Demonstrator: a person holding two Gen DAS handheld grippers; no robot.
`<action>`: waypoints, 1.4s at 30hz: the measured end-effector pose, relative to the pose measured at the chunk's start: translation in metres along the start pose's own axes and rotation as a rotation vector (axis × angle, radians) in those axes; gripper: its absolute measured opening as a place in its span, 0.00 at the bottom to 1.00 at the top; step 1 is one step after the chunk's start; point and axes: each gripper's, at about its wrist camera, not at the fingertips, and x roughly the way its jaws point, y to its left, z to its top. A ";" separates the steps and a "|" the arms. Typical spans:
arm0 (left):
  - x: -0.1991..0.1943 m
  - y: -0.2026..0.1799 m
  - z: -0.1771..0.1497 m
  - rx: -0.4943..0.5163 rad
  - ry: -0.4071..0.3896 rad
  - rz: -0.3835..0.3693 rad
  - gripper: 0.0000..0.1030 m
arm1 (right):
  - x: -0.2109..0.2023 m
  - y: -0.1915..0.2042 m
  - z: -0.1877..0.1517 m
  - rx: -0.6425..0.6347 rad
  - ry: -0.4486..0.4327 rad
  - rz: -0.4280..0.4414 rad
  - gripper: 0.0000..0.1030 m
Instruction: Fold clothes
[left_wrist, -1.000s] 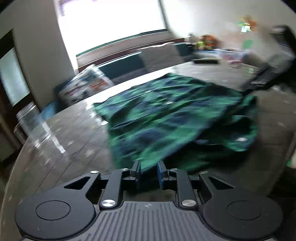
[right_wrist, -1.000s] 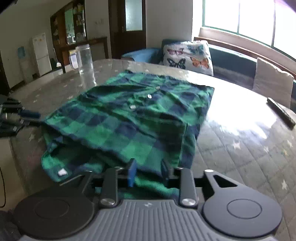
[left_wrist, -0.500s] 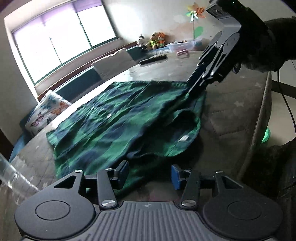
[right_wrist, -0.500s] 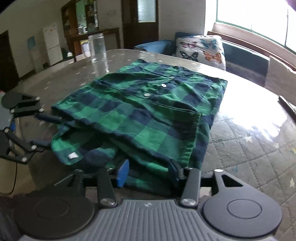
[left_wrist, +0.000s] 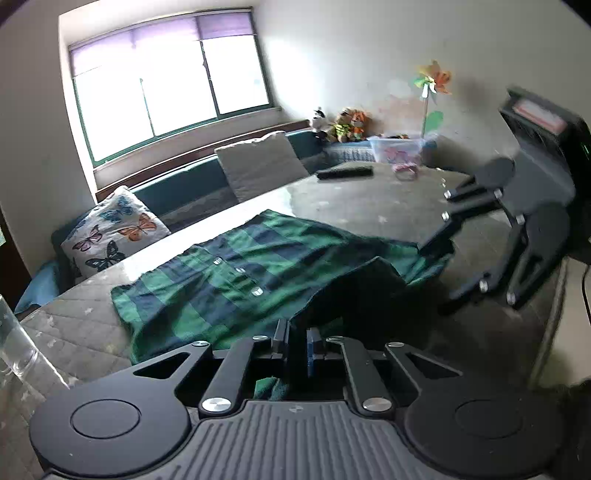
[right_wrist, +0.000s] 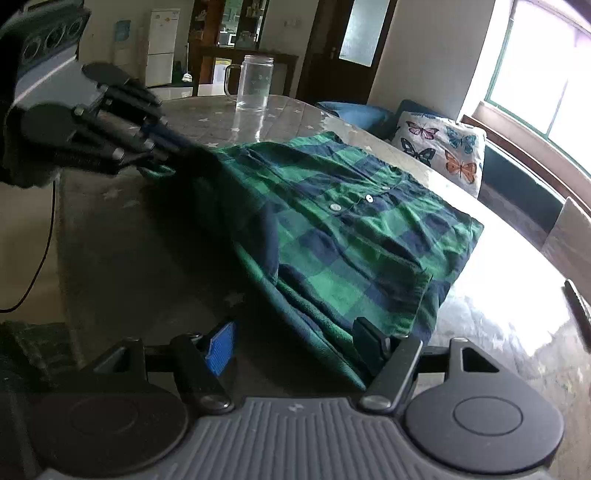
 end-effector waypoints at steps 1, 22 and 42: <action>0.003 0.003 0.003 -0.006 -0.003 0.001 0.09 | 0.004 -0.002 0.001 -0.003 -0.003 -0.007 0.67; -0.023 0.017 -0.042 -0.024 0.102 0.121 0.50 | 0.020 -0.076 0.047 0.272 -0.030 0.106 0.11; -0.056 0.021 -0.040 0.065 0.037 0.245 0.09 | -0.021 -0.067 0.035 0.304 -0.122 0.050 0.05</action>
